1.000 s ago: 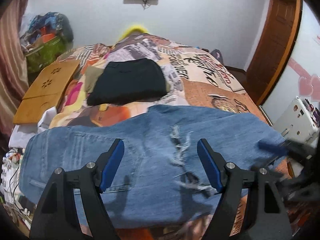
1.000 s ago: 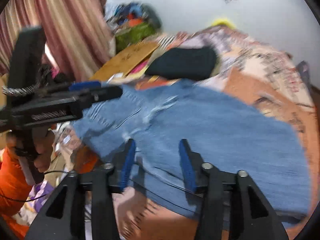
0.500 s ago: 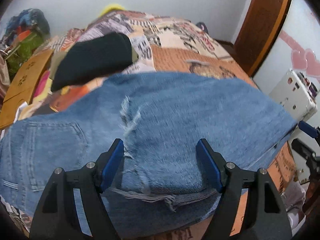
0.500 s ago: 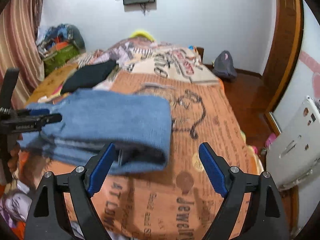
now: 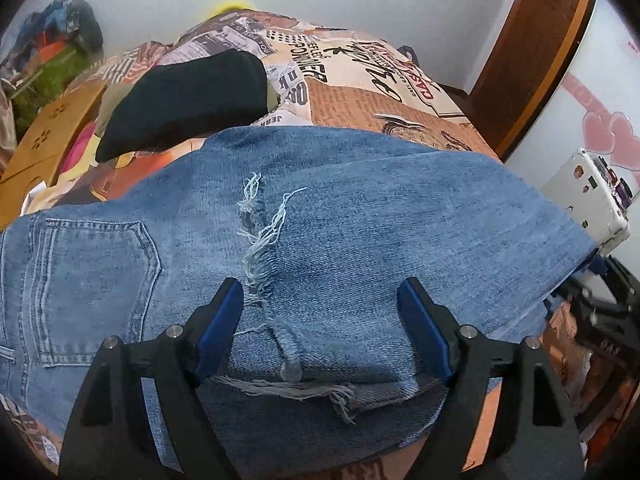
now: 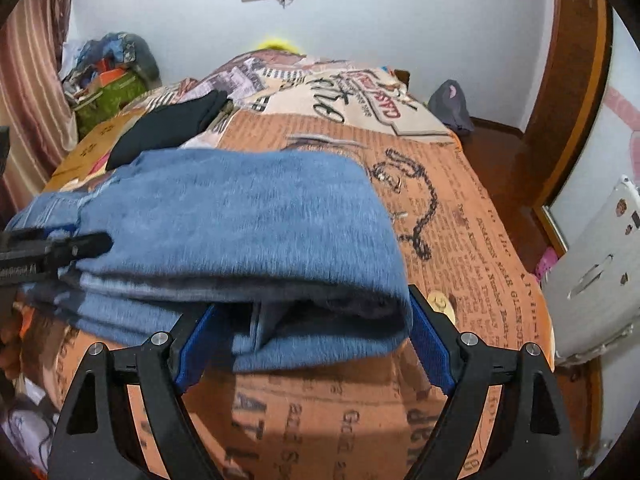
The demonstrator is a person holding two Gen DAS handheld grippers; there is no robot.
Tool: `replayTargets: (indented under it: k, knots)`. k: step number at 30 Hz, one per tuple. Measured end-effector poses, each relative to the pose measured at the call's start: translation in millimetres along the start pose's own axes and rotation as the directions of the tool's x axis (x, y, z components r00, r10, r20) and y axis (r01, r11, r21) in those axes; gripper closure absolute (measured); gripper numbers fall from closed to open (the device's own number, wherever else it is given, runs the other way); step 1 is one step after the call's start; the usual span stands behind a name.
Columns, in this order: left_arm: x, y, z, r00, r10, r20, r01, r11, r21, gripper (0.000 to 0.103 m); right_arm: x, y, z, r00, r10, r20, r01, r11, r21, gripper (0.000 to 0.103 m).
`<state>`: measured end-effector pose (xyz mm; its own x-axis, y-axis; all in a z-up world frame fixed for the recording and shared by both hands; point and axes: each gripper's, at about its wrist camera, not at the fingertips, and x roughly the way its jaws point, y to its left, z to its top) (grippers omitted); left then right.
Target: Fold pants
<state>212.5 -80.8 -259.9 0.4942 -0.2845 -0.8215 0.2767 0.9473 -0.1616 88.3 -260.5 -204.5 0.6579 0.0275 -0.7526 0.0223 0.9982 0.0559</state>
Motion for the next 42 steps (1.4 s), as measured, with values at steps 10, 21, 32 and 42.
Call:
replayTargets:
  k: [10, 21, 32, 42]
  knots:
    - [1.6, -2.4, -2.2, 1.000, 0.027, 0.015, -0.028, 0.999, 0.035, 0.016, -8.8, -53.7, -14.1, 1.000, -0.003, -0.007, 0.004, 0.988, 0.156, 0.019]
    - [1.9, -2.6, -2.9, 0.999, 0.047, 0.017, -0.048, 0.998, 0.043, 0.015, -34.2, -54.0, -4.5, 0.997, 0.028, 0.065, -0.038, 0.988, 0.153, 0.021]
    - [4.7, 2.2, -4.5, 0.999, 0.048, 0.016, -0.049, 0.997, 0.058, 0.009, -10.3, -81.0, -26.8, 0.999, -0.023, -0.031, 0.027, 0.991, 0.130, 0.018]
    - [-1.5, 11.4, -7.4, 0.998, 0.062, 0.015, -0.063, 0.996, 0.067, 0.009, -13.8, -80.3, -14.0, 1.000, -0.014, -0.023, 0.014, 1.000, 0.027, 0.015]
